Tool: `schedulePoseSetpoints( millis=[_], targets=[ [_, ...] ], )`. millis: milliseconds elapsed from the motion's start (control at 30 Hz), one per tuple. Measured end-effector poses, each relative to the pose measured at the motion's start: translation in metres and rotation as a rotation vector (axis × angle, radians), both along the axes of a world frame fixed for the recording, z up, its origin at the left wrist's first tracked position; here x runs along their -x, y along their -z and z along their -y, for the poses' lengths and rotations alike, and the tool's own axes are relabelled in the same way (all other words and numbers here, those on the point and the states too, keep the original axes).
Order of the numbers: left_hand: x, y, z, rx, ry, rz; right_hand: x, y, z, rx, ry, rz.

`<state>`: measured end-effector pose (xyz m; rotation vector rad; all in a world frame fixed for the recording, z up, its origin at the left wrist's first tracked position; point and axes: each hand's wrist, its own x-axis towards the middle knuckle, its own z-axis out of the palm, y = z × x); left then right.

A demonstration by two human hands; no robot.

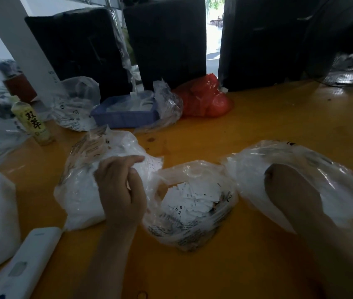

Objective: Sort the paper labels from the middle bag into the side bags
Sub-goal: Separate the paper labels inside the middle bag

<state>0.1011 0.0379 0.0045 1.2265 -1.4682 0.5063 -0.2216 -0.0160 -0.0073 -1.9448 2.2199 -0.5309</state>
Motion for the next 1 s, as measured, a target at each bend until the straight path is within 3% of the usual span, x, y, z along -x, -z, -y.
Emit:
schedulePoseSetpoints(
  millis=[100, 167, 300, 367, 500, 600, 767, 900, 1000],
  targets=[
    [0.021, 0.007, -0.001, -0.065, 0.227, -0.011, -0.007, -0.01, -0.003, 0.134, -0.012, 0.195],
    [0.033, 0.013, -0.003, -0.182, 0.346, -0.061, -0.009, -0.014, -0.004, 0.137, 0.0, 0.479],
    [0.05, 0.02, -0.008, -0.458, 0.512, -0.193, -0.01, -0.023, -0.009, -0.127, -0.236, 1.327],
    [0.057, 0.022, -0.009, -0.57, 0.581, -0.269, -0.011, -0.021, -0.01, -0.266, -0.352, 1.466],
    [0.064, 0.027, -0.008, -0.826, 0.714, -0.376, -0.029, -0.012, -0.019, -0.254, -0.447, 1.414],
    [0.066, 0.029, -0.008, -0.991, 0.768, -0.438, -0.044, -0.007, -0.026, -0.196, -0.541, 1.253],
    [0.065, 0.029, -0.006, -0.899, 0.681, -0.459, -0.057, -0.002, -0.031, -0.025, -0.597, 1.066],
    [0.062, 0.024, -0.006, -0.861, 0.649, -0.669, -0.058, -0.001, -0.032, -0.153, -0.634, 0.991],
    [0.06, 0.023, -0.007, -0.881, 0.648, -0.712, -0.06, 0.003, -0.033, -0.101, -0.64, 0.852]
  ],
)
